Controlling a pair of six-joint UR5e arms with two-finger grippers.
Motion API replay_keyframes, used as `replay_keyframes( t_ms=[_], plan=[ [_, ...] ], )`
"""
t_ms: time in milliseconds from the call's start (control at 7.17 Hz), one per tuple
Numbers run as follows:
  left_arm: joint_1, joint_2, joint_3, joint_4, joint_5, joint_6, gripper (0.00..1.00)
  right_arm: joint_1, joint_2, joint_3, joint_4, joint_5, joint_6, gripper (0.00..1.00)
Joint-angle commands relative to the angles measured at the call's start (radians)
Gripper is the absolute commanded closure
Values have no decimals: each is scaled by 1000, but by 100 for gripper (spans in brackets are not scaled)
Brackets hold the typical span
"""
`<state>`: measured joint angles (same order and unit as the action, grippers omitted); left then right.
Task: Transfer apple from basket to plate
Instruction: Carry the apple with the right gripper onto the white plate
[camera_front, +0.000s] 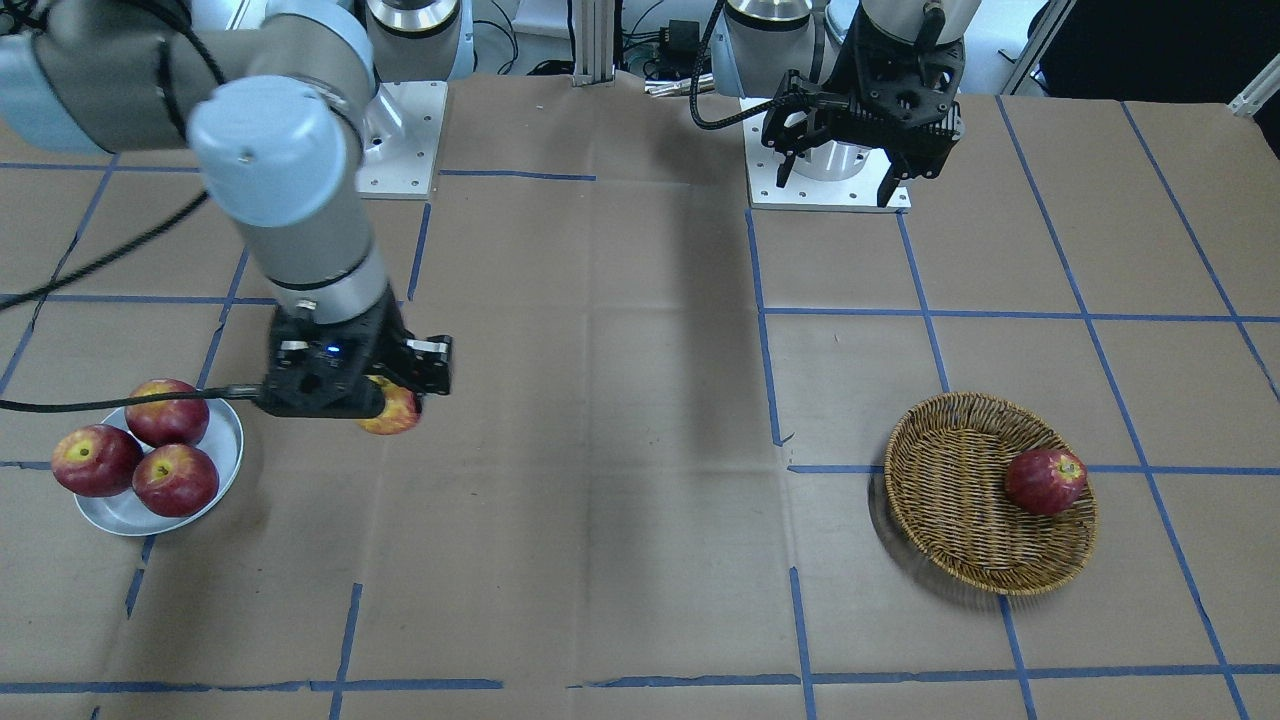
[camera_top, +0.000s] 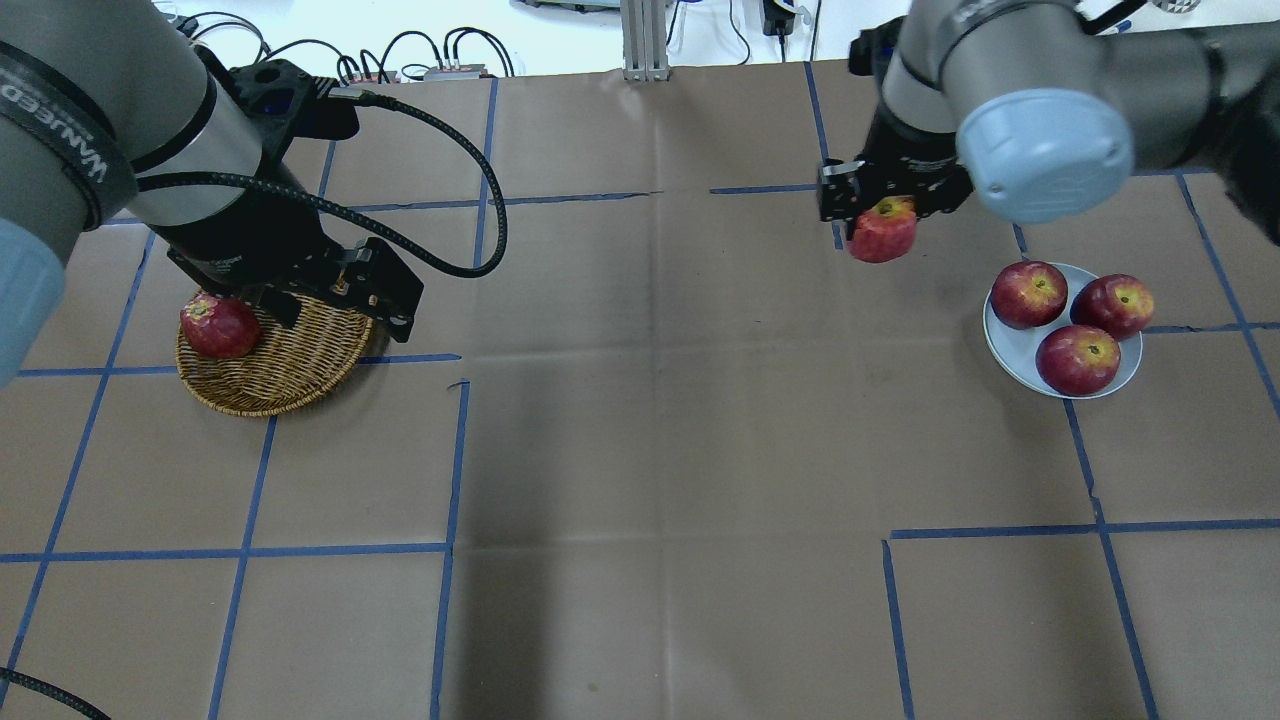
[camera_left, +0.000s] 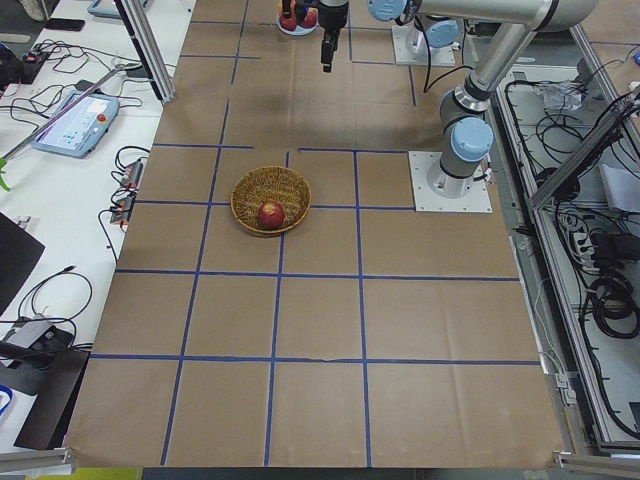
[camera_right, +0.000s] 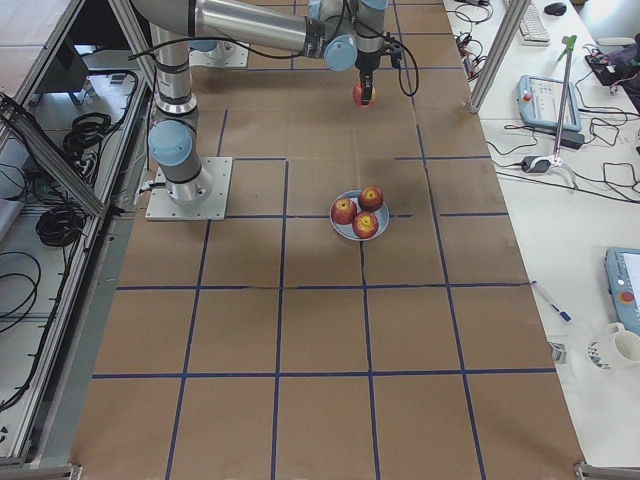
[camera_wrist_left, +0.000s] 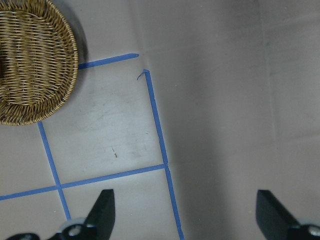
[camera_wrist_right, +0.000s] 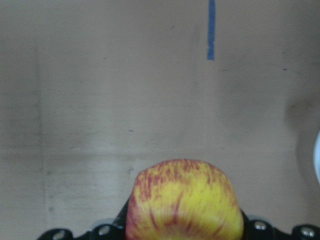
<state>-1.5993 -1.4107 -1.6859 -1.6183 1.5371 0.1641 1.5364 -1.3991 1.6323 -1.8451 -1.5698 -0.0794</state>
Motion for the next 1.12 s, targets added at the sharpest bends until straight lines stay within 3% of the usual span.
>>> replay_keyframes(
  t_ms=[0,279,698,977],
  plan=[
    [-1,-1,0,2,-2,0,1,-242,-32,6,33,10,-341,54],
    [1,-2,2,2,0,0,1,-362,-21,41,10,19,-504,54],
    [2,-4,2,2,1,2,1,-396,89,87,-170,19,-600,54],
    [2,-5,2,2,1,2,1,-404,114,127,-180,21,-605,55]
  ],
)
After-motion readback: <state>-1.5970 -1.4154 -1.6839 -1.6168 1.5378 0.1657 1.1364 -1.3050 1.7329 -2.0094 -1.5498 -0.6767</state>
